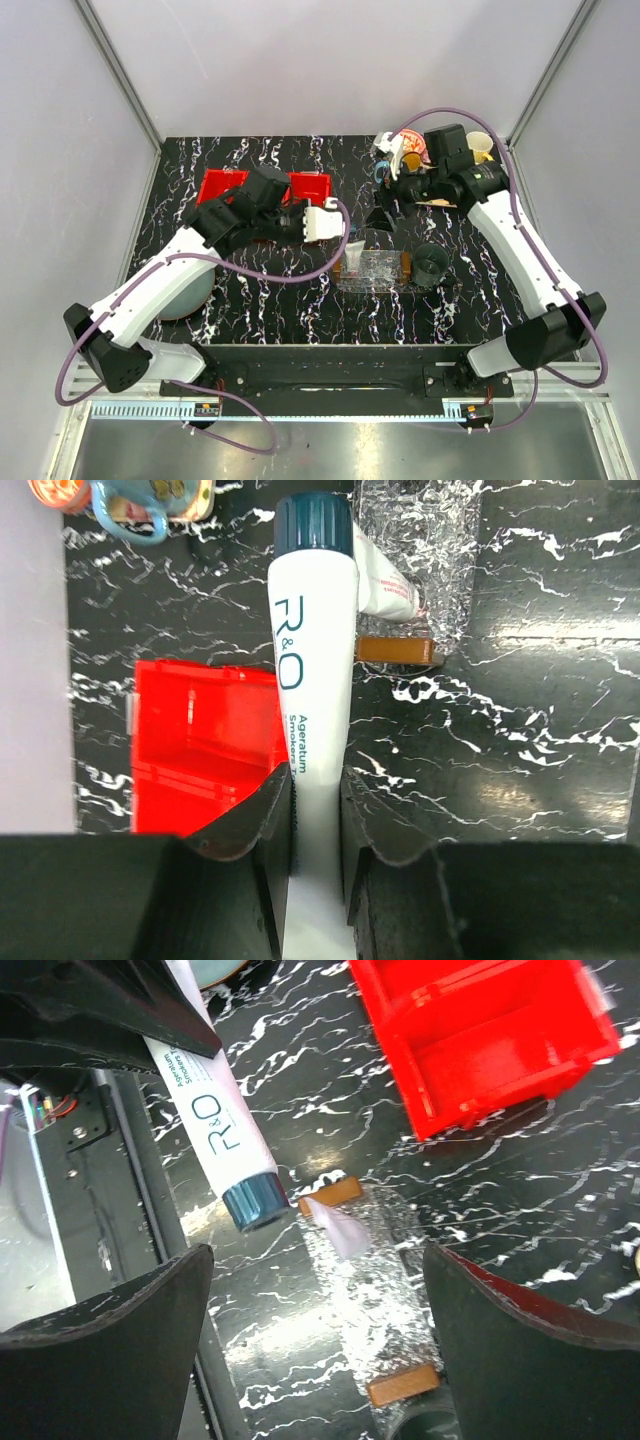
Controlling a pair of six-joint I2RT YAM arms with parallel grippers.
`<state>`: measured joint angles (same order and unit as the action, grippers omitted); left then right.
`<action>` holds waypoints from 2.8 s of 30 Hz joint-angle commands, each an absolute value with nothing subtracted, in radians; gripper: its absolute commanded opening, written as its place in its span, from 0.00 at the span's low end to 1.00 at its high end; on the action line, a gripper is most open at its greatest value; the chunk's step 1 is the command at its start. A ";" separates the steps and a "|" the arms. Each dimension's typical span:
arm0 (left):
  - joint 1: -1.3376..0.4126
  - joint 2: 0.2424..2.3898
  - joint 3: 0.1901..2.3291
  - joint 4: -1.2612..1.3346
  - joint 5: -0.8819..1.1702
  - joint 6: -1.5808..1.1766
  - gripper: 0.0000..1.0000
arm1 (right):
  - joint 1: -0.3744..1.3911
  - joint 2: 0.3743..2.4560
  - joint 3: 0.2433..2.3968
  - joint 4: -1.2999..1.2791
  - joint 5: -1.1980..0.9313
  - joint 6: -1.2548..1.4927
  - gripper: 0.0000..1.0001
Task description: Prepare toiletry sets of a toothbrush and toothpaste on the tray
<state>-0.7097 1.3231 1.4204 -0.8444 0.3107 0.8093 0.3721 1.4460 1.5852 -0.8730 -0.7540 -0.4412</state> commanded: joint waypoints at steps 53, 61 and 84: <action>-0.738 1.105 1.315 -0.514 0.095 0.675 0.77 | 0.575 1.487 1.635 -0.855 -0.508 -0.382 0.00; -0.542 1.081 1.310 -0.393 0.291 0.316 0.82 | 0.575 1.408 1.626 -0.756 -0.355 -0.351 0.00; -0.324 1.308 1.345 0.020 0.907 -0.400 0.86 | 0.574 1.342 1.582 -0.644 -0.385 -0.339 0.00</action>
<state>-0.3309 1.2942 1.3331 -0.1246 0.8173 -0.2955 0.5697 1.3853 1.5700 -0.7216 -0.3576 -0.3576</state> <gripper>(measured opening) 0.865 0.387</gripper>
